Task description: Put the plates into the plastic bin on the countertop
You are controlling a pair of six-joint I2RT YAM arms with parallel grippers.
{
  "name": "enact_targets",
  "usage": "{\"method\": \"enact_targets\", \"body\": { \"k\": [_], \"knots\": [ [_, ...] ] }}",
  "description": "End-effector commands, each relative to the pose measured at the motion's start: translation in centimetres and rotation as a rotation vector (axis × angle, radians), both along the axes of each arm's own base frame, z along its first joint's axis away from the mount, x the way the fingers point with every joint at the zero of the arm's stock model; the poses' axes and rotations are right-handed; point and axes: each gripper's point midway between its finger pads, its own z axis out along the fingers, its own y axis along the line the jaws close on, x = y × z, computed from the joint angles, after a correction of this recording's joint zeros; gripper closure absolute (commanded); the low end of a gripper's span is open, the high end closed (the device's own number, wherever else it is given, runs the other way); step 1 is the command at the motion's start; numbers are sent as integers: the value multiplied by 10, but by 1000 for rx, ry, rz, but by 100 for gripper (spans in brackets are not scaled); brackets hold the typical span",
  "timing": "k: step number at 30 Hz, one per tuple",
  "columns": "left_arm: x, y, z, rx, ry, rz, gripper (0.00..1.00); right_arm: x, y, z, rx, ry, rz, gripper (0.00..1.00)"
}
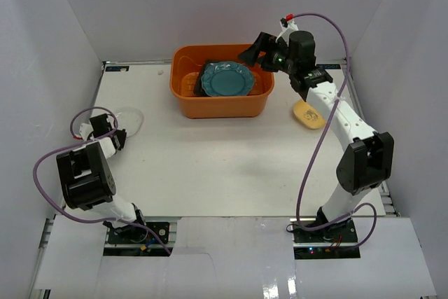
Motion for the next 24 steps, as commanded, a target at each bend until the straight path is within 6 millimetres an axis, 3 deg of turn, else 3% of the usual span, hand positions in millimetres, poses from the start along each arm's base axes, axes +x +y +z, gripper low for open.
{"method": "enact_targets", "body": {
  "k": [1,5,12,16,19,20,23,24],
  "knots": [
    [2,1,-2,10,17,-28,76,-19,-1,24,1,-89,43,8],
    [1,1,-4,10,26,-38,100,-40,-4,46,27,-152,66,7],
    [3,0,15,31,-15,-73,100,-83,5,47,53,-178,133,7],
    [4,-13,61,41,-148,-140,100,-122,40,37,38,-192,244,7],
    [-13,-31,103,69,-249,-207,100,-145,68,26,-4,-197,331,7],
    [-22,-35,130,106,-321,-219,100,-149,74,26,-17,-196,346,7],
    [-47,-58,158,140,-422,-297,100,-162,96,28,-55,-211,394,7],
    [-50,-66,159,131,-420,-335,100,-165,102,30,-60,-215,407,7]
  ]
}}
